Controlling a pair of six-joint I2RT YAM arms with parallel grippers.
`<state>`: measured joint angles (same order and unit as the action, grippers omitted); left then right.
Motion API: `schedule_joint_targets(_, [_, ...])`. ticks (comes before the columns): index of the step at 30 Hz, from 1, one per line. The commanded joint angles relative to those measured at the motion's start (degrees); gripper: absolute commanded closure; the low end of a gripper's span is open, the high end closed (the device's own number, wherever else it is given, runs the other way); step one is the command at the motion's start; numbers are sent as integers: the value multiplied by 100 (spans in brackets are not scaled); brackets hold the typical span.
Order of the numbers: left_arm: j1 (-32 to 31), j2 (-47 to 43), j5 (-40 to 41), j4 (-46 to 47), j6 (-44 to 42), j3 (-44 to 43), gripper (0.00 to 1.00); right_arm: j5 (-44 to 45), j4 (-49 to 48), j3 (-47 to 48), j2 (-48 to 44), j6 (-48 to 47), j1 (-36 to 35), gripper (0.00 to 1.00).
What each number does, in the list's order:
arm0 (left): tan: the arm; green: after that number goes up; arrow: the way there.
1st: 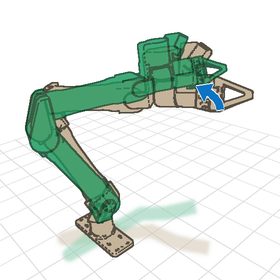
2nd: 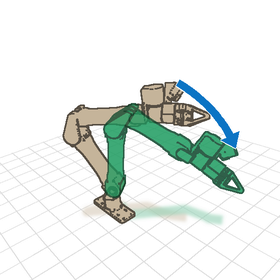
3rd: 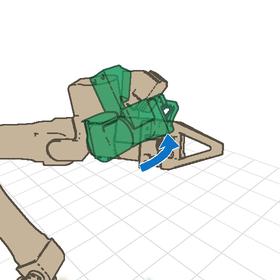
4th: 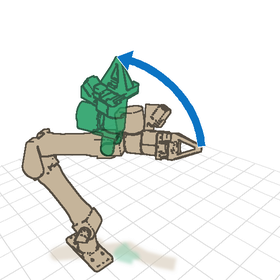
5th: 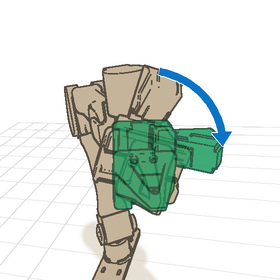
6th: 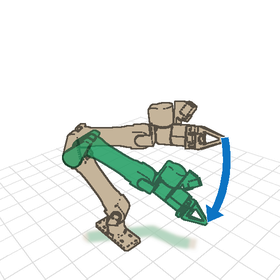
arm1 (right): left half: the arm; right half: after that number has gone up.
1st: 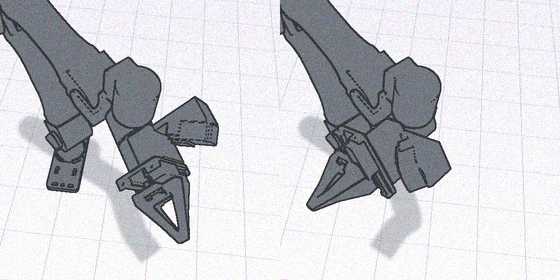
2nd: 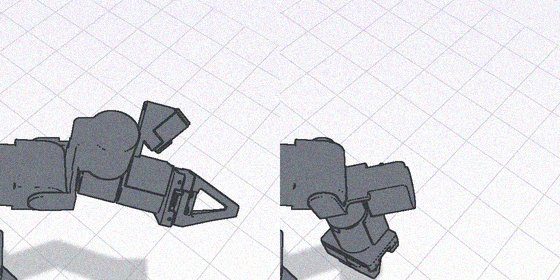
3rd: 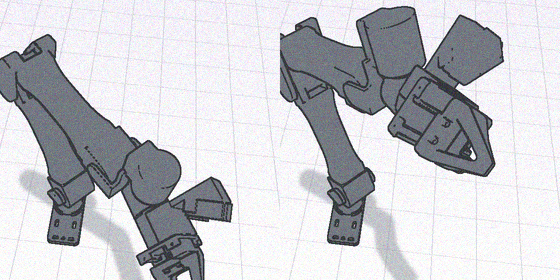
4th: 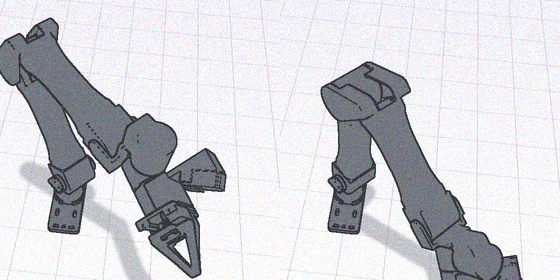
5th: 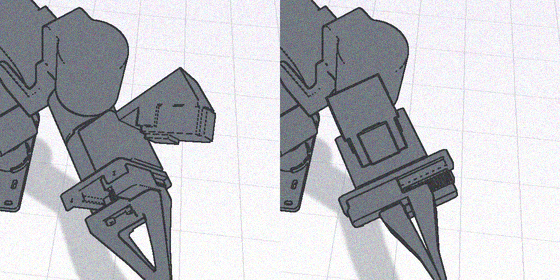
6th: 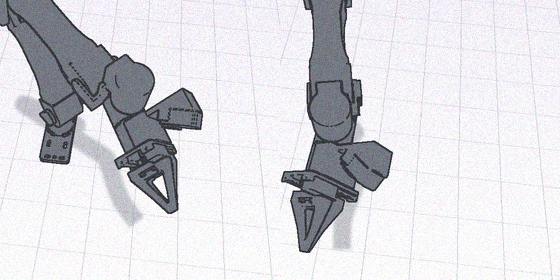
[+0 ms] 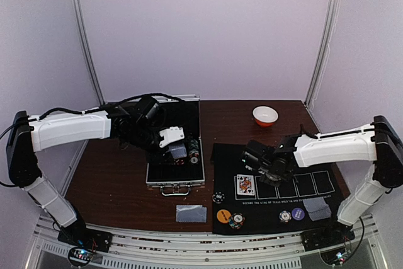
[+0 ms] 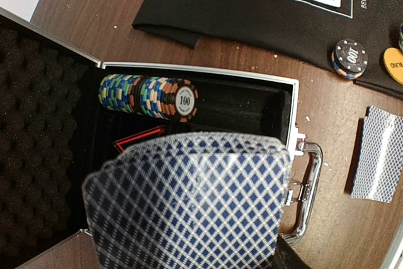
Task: Distribute texas hold em gaming equipment
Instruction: Flop the poker card in the community card area.
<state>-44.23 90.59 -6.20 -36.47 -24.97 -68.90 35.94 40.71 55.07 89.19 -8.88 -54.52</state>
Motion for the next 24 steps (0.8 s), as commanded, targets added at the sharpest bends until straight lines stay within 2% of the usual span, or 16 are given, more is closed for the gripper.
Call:
schedule_joint_targets(1, [46, 1, -32, 184, 14, -62, 51, 152, -433, -306, 211, -380, -248, 100])
schedule_joint_targets(8, [46, -2, -39, 184, -8, -44, 51, -900, -472, -466, 581, -558, -409, 100])
schedule_joint_targets(15, [55, -34, -47, 182, -23, -27, 51, -1111, -393, -534, 711, -697, -419, 100])
schedule_joint_targets(24, [56, -24, -56, 201, -17, -9, 51, -1462, -434, -859, 369, -1051, -530, 100])
